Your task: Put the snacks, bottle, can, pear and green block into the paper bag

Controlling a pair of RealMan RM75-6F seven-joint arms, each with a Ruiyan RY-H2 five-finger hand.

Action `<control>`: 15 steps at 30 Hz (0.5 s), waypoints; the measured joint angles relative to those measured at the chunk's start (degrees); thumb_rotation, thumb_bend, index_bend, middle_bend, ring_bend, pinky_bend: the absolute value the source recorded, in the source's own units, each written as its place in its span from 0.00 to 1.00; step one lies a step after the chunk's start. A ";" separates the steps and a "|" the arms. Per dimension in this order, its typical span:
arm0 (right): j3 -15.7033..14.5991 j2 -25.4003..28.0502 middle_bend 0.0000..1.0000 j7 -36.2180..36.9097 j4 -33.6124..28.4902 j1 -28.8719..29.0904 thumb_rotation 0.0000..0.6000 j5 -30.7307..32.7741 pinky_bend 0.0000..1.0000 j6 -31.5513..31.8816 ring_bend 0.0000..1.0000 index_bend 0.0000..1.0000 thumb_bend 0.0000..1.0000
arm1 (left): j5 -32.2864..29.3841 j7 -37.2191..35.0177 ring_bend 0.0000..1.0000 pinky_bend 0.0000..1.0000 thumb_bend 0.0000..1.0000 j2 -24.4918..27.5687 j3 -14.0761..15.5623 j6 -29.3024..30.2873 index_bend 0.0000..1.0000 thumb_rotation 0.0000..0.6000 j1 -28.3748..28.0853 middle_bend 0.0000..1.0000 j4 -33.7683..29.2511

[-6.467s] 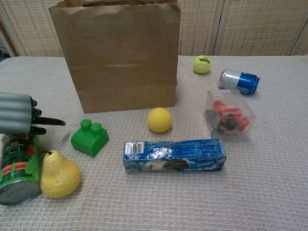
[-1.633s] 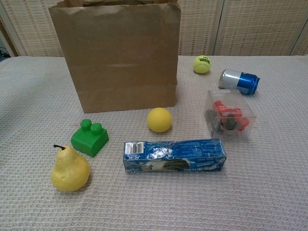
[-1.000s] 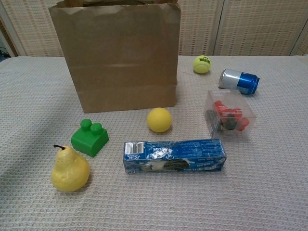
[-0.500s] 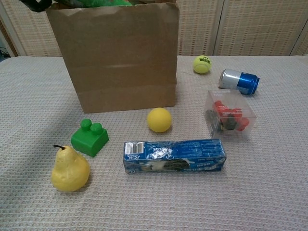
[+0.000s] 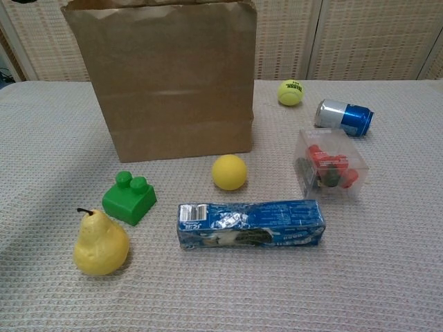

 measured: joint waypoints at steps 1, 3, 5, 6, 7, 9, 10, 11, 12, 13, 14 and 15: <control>0.00 0.00 0.00 0.00 0.01 0.00 1.00 0.00 0.00 0.01 0.00 0.00 0.01 | 0.62 -0.69 0.06 0.24 0.47 0.58 0.28 0.15 0.10 1.00 0.49 0.02 -0.15; 0.04 -0.03 0.00 -0.03 0.10 -0.02 1.00 0.01 0.00 0.07 0.00 0.00 0.01 | 1.84 -2.36 0.08 0.27 0.47 1.65 1.03 0.49 0.12 1.00 1.42 0.04 -0.34; 0.01 -0.10 0.00 -0.21 0.11 -0.04 1.00 -0.09 0.00 0.08 0.00 0.00 0.01 | 3.21 -4.12 0.08 0.27 0.47 3.00 2.46 0.85 0.12 1.00 2.90 0.04 -0.30; -0.04 -0.14 0.00 -0.33 0.11 -0.05 1.00 -0.14 0.00 0.04 0.00 0.00 0.01 | 4.86 -5.72 0.07 0.27 0.47 3.99 3.78 1.11 0.12 1.00 4.12 0.04 -0.03; -0.05 -0.18 0.00 -0.42 0.10 -0.05 1.00 -0.15 0.00 0.00 0.00 0.00 0.01 | 6.55 -7.15 0.07 0.27 0.47 4.68 4.89 1.32 0.12 1.00 4.98 0.04 0.34; -0.03 -0.27 0.00 -0.74 0.05 -0.07 1.00 -0.05 0.00 -0.06 0.00 0.00 0.01 | 11.60 -10.82 0.06 0.27 0.47 6.06 7.78 2.04 0.12 1.00 7.12 0.04 1.90; 0.00 -0.32 0.00 -0.96 0.03 -0.10 1.00 0.05 0.00 -0.06 0.00 0.00 0.01 | 14.08 -12.33 0.06 0.26 0.47 6.51 9.12 2.49 0.12 1.00 8.11 0.04 2.90; 0.03 -0.38 0.00 -1.22 -0.02 -0.13 1.00 0.16 0.00 -0.07 0.00 0.00 0.01 | 16.64 -13.77 0.05 0.26 0.47 6.87 10.51 3.01 0.12 1.00 9.13 0.04 4.08; 0.06 -0.47 0.00 -1.53 -0.11 -0.18 1.00 0.35 0.00 -0.12 0.00 0.00 0.01 | 20.09 -15.73 0.05 0.26 0.46 7.21 12.44 3.81 0.12 1.00 10.54 0.03 5.86; 0.09 -0.55 0.00 -1.73 -0.20 -0.19 1.00 0.52 0.00 -0.23 0.00 0.00 0.01 | 22.62 -17.29 0.05 0.26 0.44 7.37 13.92 4.49 0.12 1.00 11.65 0.02 7.21; 0.11 -0.57 0.00 -1.83 -0.23 -0.19 1.00 0.60 0.00 -0.30 0.00 0.00 0.01 | 25.05 -18.94 0.04 0.25 0.41 7.47 15.42 5.19 0.10 1.00 12.76 0.01 8.49; 0.15 -0.62 0.00 -2.02 -0.29 -0.17 1.00 0.76 0.00 -0.47 0.00 0.00 0.01 | 28.09 -21.19 0.03 0.24 0.39 7.55 17.37 6.09 0.10 1.00 14.16 0.01 9.97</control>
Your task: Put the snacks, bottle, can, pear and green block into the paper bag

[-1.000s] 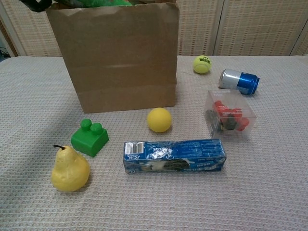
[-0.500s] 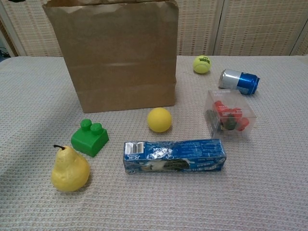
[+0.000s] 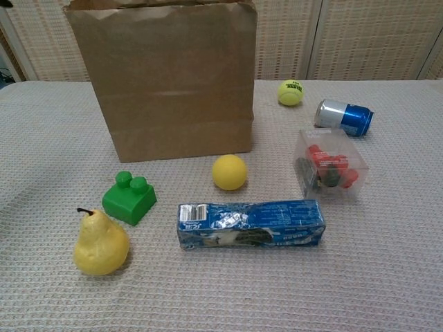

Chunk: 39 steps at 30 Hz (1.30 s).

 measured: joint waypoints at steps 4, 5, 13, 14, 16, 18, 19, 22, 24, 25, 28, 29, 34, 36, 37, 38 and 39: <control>0.09 -0.16 0.00 -0.52 -0.13 0.08 1.00 0.27 0.00 -0.36 0.00 0.00 0.01 | 8.20 -6.76 0.00 0.20 0.34 0.10 5.30 1.96 0.02 1.00 3.05 0.00 2.07; 0.09 -0.20 0.00 -0.62 -0.15 0.09 1.00 0.27 0.00 -0.40 0.00 0.00 0.01 | 10.29 -8.39 0.00 0.18 0.34 0.10 6.55 2.08 0.01 1.00 3.46 0.00 1.95; 0.07 -0.23 0.00 -0.64 -0.21 0.19 1.00 0.31 0.00 -0.73 0.00 0.00 0.01 | 19.60 -11.65 0.00 0.16 0.33 -0.71 10.87 -3.07 0.00 1.00 2.24 0.00 -3.04; 0.07 -0.25 0.00 -0.15 -0.18 0.21 1.00 0.11 0.00 -0.61 0.00 0.00 0.01 | 19.85 -11.63 0.00 0.16 0.33 -0.97 11.06 -4.69 0.00 1.00 1.78 0.00 -3.90; 0.16 -0.39 0.00 1.12 0.05 0.19 1.00 -0.53 0.00 0.07 0.00 0.00 0.01 | 20.00 -11.28 0.00 0.16 0.33 -1.54 11.18 -7.24 0.00 1.00 1.10 0.00 -4.98; 0.36 -0.81 0.00 3.03 0.72 0.05 1.00 -1.71 0.00 1.83 0.00 0.00 0.01 | 19.90 -10.48 0.00 0.16 0.34 -2.58 11.10 -10.02 0.00 1.00 0.42 0.00 -5.80; 0.48 -1.06 0.00 3.97 1.11 -0.04 1.00 -2.23 0.00 2.78 0.00 0.00 0.01 | 19.73 -10.10 0.00 0.16 0.34 -3.12 11.02 -11.05 0.00 1.00 0.19 0.00 -5.98; 0.92 -2.07 0.00 7.21 2.82 -0.36 1.00 -3.70 0.00 5.88 0.00 0.00 0.01 | 18.62 -8.93 0.00 0.16 0.34 -4.54 10.66 -13.81 0.00 1.00 -0.29 0.00 -6.08; 1.10 -2.59 0.00 8.07 3.95 -0.47 1.00 -4.28 0.00 6.77 0.00 0.00 0.01 | 17.84 -8.28 0.00 0.16 0.34 -5.00 10.48 -15.35 0.00 1.00 -0.54 0.00 -5.99; 1.08 -2.68 0.00 7.99 4.12 -0.48 1.00 -4.42 0.00 6.73 0.00 0.00 0.01 | 17.52 -8.12 0.00 0.16 0.34 -5.11 10.41 -15.96 0.00 1.00 -0.66 0.00 -5.99; 0.85 -2.57 0.00 7.23 4.05 -0.37 1.00 -4.46 0.00 5.91 0.00 0.00 0.01 | 16.26 -8.16 0.00 0.16 0.33 -5.47 10.04 -17.46 0.00 1.00 -1.02 0.00 -6.30; 0.79 -2.46 0.00 7.06 3.89 -0.32 1.00 -4.38 0.00 5.70 0.00 0.00 0.01 | 15.85 -8.42 0.00 0.16 0.33 -5.59 9.92 -17.99 0.00 1.00 -1.18 0.00 -6.69; 0.47 -2.06 0.00 6.19 3.35 -0.14 1.00 -4.07 0.00 4.92 0.00 0.00 0.01 | 15.09 -8.50 0.00 0.16 0.34 -5.94 9.60 -20.71 0.00 1.00 -2.19 0.00 -8.32; 0.31 -1.91 0.00 5.75 3.09 -0.09 1.00 -3.93 0.00 4.56 0.00 0.00 0.01 | 14.69 -7.81 0.00 0.16 0.34 -6.27 9.51 -22.28 0.00 1.00 -2.63 0.00 -8.83; 0.27 -1.84 0.00 5.57 2.97 -0.06 1.00 -3.84 0.00 4.42 0.00 0.00 0.01 | 14.41 -7.42 0.00 0.17 0.34 -6.50 9.45 -23.00 0.00 1.00 -2.80 0.00 -9.03; 0.23 -1.77 0.00 5.45 2.88 -0.05 1.00 -3.73 0.00 4.31 0.00 0.00 0.01 | 14.07 -6.97 0.00 0.18 0.34 -6.85 9.36 -23.70 0.01 1.00 -2.94 0.00 -9.18; 0.19 -1.71 0.00 5.36 2.81 -0.02 1.00 -3.64 0.00 4.19 0.00 0.00 0.01 | 13.62 -6.39 0.00 0.18 0.34 -7.47 9.23 -24.45 0.01 1.00 -3.09 0.00 -9.27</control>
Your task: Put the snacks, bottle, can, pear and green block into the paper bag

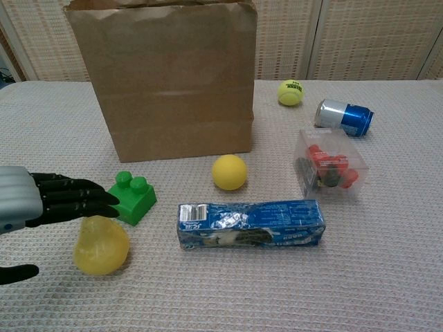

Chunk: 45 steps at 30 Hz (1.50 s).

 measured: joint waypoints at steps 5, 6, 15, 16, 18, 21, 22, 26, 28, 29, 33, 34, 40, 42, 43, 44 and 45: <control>-0.16 0.20 0.00 -0.30 -0.20 0.18 1.00 0.24 0.00 -0.61 0.00 0.00 0.01 | -1.98 1.73 0.00 0.23 0.36 -3.42 -0.95 -2.32 0.08 1.00 -0.51 0.00 1.33; -0.19 0.27 0.00 -0.35 -0.26 0.23 1.00 0.31 0.00 -0.75 0.00 0.00 0.01 | -2.40 1.97 0.00 0.24 0.36 -4.06 -1.20 -2.57 0.09 1.00 -0.56 0.00 1.78; -0.33 0.67 0.00 -0.36 -0.56 0.51 1.00 0.67 0.00 -1.43 0.00 0.00 0.01 | -7.02 3.64 0.15 0.41 0.48 -8.51 -3.11 -4.41 0.33 1.00 -0.65 0.14 6.11; -0.34 0.70 0.00 -0.37 -0.59 0.52 1.00 0.71 0.00 -1.46 0.00 0.00 0.01 | -7.08 3.68 0.23 0.50 0.52 -8.82 -3.15 -4.23 0.42 1.00 -0.54 0.23 6.41; -0.34 0.74 0.00 -0.35 -0.61 0.53 1.00 0.76 0.00 -1.45 0.00 0.00 0.01 | -6.87 3.71 0.40 0.66 0.58 -9.37 -3.09 -3.33 0.53 1.00 -0.19 0.39 7.17; -0.32 0.71 0.00 -0.42 -0.65 0.53 1.00 0.83 0.00 -1.45 0.00 0.00 0.01 | -6.29 3.48 0.56 0.79 0.61 -9.93 -2.63 -1.82 0.66 1.00 0.40 0.59 8.51; -0.33 0.72 0.00 -0.44 -0.68 0.51 1.00 0.85 0.00 -1.45 0.00 0.00 0.01 | -6.07 3.48 0.60 0.82 0.62 -9.93 -2.51 -1.41 0.71 1.00 0.53 0.64 8.66; -0.31 0.72 0.00 -0.60 -0.77 0.45 1.00 1.06 0.00 -1.43 0.00 0.00 0.01 | -5.64 3.35 0.65 0.85 0.64 -8.64 -2.53 0.33 0.77 1.00 0.84 0.70 8.09; -0.26 0.74 0.00 -0.57 -0.79 0.41 1.00 1.20 0.00 -1.39 0.00 0.00 0.01 | -5.62 3.26 0.66 0.85 0.64 -7.17 -3.02 1.72 0.77 1.00 0.97 0.70 7.28; -0.23 0.75 0.00 -0.52 -0.77 0.40 1.00 1.28 0.00 -1.37 0.00 0.00 0.01 | -5.75 3.10 0.66 0.85 0.64 -6.09 -3.48 2.70 0.78 1.00 1.09 0.71 6.74; -0.20 0.77 0.00 -0.59 -0.75 0.40 1.00 1.37 0.00 -1.43 0.00 0.00 0.01 | -7.64 2.15 0.66 0.85 0.64 -2.71 -6.00 7.12 0.78 1.00 2.08 0.71 5.49; -0.22 0.78 0.00 -0.61 -0.74 0.39 1.00 1.37 0.00 -1.44 0.00 0.00 0.01 | -8.51 1.90 0.66 0.85 0.64 -2.19 -6.84 8.47 0.78 1.00 2.51 0.71 5.41; -0.24 0.66 0.00 -1.03 -0.80 0.34 1.00 1.27 0.00 -1.41 0.00 0.00 0.01 | -20.09 -0.60 0.66 0.85 0.64 -0.67 -14.90 16.82 0.78 1.00 5.59 0.71 5.38; -0.27 0.59 0.00 -1.27 -0.83 0.35 1.00 1.25 0.00 -1.51 0.00 0.00 0.01 | -26.11 -2.13 0.66 0.84 0.64 -0.42 -18.83 18.19 0.78 1.00 6.24 0.71 4.69; -0.28 0.55 0.00 -1.38 -0.86 0.36 1.00 1.25 0.00 -1.57 0.00 0.00 0.01 | -28.84 -2.90 0.66 0.83 0.64 -0.26 -20.72 18.66 0.78 1.00 6.42 0.70 4.12; -0.29 0.52 0.00 -1.51 -0.89 0.38 1.00 1.24 0.00 -1.63 0.00 0.00 0.01 | -31.60 -3.70 0.66 0.83 0.64 -0.06 -22.74 19.06 0.77 1.00 6.53 0.70 3.36; -0.30 0.47 0.00 -1.69 -0.95 0.41 1.00 1.23 0.00 -1.73 0.00 0.00 0.01 | -35.18 -4.70 0.66 0.83 0.64 0.26 -25.62 19.48 0.77 1.00 6.57 0.70 2.01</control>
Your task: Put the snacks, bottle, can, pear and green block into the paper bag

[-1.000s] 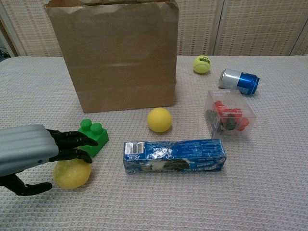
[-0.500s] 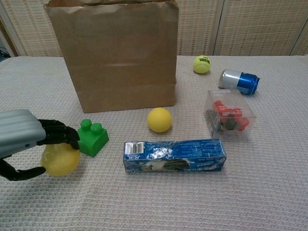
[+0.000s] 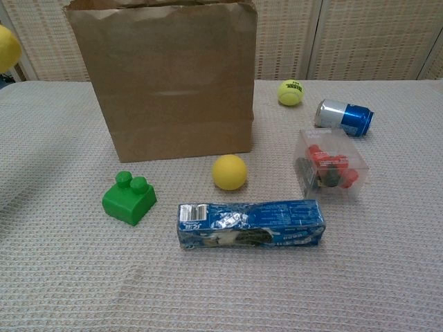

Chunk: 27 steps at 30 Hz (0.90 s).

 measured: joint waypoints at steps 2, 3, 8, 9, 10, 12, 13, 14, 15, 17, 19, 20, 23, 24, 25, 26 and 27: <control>-0.03 -0.05 0.00 -0.31 -0.15 0.05 1.00 -0.02 0.00 -0.16 0.00 0.00 0.01 | -5.27 -1.22 0.66 0.83 0.64 0.69 -5.02 0.46 0.77 1.00 -0.36 0.70 -3.15; -0.05 -0.06 0.00 -0.53 -0.24 0.08 1.00 -0.04 0.00 -0.26 0.00 0.00 0.01 | -6.81 -1.41 0.66 0.83 0.64 0.96 -6.94 0.54 0.77 1.00 -0.79 0.70 -4.56; -0.13 -0.05 0.00 -1.00 -0.29 0.15 1.00 -0.10 0.00 -0.48 0.00 0.00 0.01 | -10.52 1.57 0.66 0.83 0.64 0.83 -11.59 -0.56 0.77 1.00 -6.20 0.70 -7.97; -0.14 -0.02 0.00 -0.96 -0.34 0.18 1.00 -0.06 0.00 -0.58 0.00 0.00 0.01 | -11.08 2.65 0.66 0.82 0.64 0.49 -11.93 -0.94 0.77 1.00 -7.41 0.70 -8.12; -0.15 0.04 0.00 -0.90 -0.37 0.21 1.00 0.01 0.00 -0.66 0.00 0.00 0.01 | -11.61 3.83 0.65 0.82 0.64 0.06 -12.20 -1.36 0.76 1.00 -8.65 0.70 -8.20; -0.13 0.17 0.00 -0.73 -0.41 0.27 1.00 0.18 0.00 -0.79 0.00 0.00 0.01 | -12.69 6.71 0.65 0.82 0.64 -1.37 -12.63 -2.37 0.76 1.00 -11.66 0.69 -8.02; -0.11 0.23 0.00 -0.62 -0.42 0.30 1.00 0.27 0.00 -0.83 0.00 0.00 0.01 | -13.13 7.90 0.64 0.81 0.64 -2.18 -12.75 -2.83 0.75 1.00 -12.96 0.68 -7.77; -0.08 0.29 0.00 -0.48 -0.46 0.33 1.00 0.36 0.00 -0.87 0.00 0.00 0.01 | -13.54 8.93 0.63 0.81 0.64 -3.10 -12.86 -3.25 0.74 1.00 -14.20 0.67 -7.41; -0.04 0.38 0.00 -0.26 -0.56 0.39 1.00 0.45 0.00 -0.94 0.00 0.00 0.01 | -14.04 9.95 0.63 0.81 0.64 -4.45 -12.99 -3.71 0.74 1.00 -15.72 0.67 -6.71; -0.02 0.50 0.00 -0.12 -0.64 0.47 1.00 0.53 0.00 -1.10 0.00 0.00 0.01 | -14.97 11.11 0.62 0.79 0.63 -6.96 -13.16 -4.44 0.72 1.00 -18.20 0.66 -4.85; -0.05 0.66 0.00 0.11 -0.71 0.55 1.00 0.67 0.00 -1.33 0.00 0.00 0.01 | -15.99 12.19 0.58 0.75 0.62 -9.01 -13.15 -5.28 0.68 1.00 -20.26 0.63 -2.88; -0.05 0.75 0.00 0.28 -0.78 0.59 1.00 0.78 0.00 -1.43 0.00 0.00 0.01 | -16.57 12.70 0.53 0.71 0.59 -9.99 -13.07 -5.87 0.63 1.00 -21.24 0.59 -1.89; 0.04 1.16 0.00 1.01 -1.02 0.73 1.00 1.38 0.00 -1.76 0.00 0.00 0.01 | -18.09 14.41 0.30 0.51 0.45 -11.97 -11.90 -8.76 0.40 1.00 -23.52 0.34 0.30; 0.08 1.33 0.00 1.39 -1.06 0.77 1.00 1.61 0.00 -1.87 0.00 0.00 0.01 | -18.40 14.74 0.22 0.44 0.42 -12.23 -11.38 -9.55 0.32 1.00 -23.95 0.25 0.62; 0.10 1.45 0.00 1.68 -1.06 0.78 1.00 1.75 0.00 -1.93 0.00 0.00 0.01 | -18.69 14.96 0.18 0.40 0.41 -12.49 -10.83 -10.22 0.28 1.00 -24.33 0.20 0.89; 0.10 1.57 0.00 1.96 -1.05 0.79 1.00 1.84 0.00 -1.97 0.00 0.00 0.01 | -18.93 15.05 0.13 0.35 0.40 -12.75 -10.37 -10.71 0.24 1.00 -24.66 0.16 1.14; 0.09 1.72 0.00 2.24 -0.98 0.77 1.00 1.88 0.00 -1.97 0.00 0.00 0.01 | -19.13 14.94 0.09 0.31 0.40 -13.03 -10.05 -10.98 0.19 1.00 -24.91 0.11 1.39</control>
